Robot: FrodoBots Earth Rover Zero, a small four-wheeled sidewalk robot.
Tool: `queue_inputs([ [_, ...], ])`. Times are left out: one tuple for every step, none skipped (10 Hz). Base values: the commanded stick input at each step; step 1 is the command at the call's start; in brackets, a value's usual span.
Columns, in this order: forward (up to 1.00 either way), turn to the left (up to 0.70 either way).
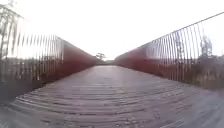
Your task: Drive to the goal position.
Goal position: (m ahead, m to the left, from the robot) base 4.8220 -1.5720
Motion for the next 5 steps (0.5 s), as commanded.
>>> queue_inputs([
  [0.70,-0.35],
  [0.70,-0.35],
  [0.70,-0.35],
  [0.70,-0.35],
  [0.70,-0.35],
])
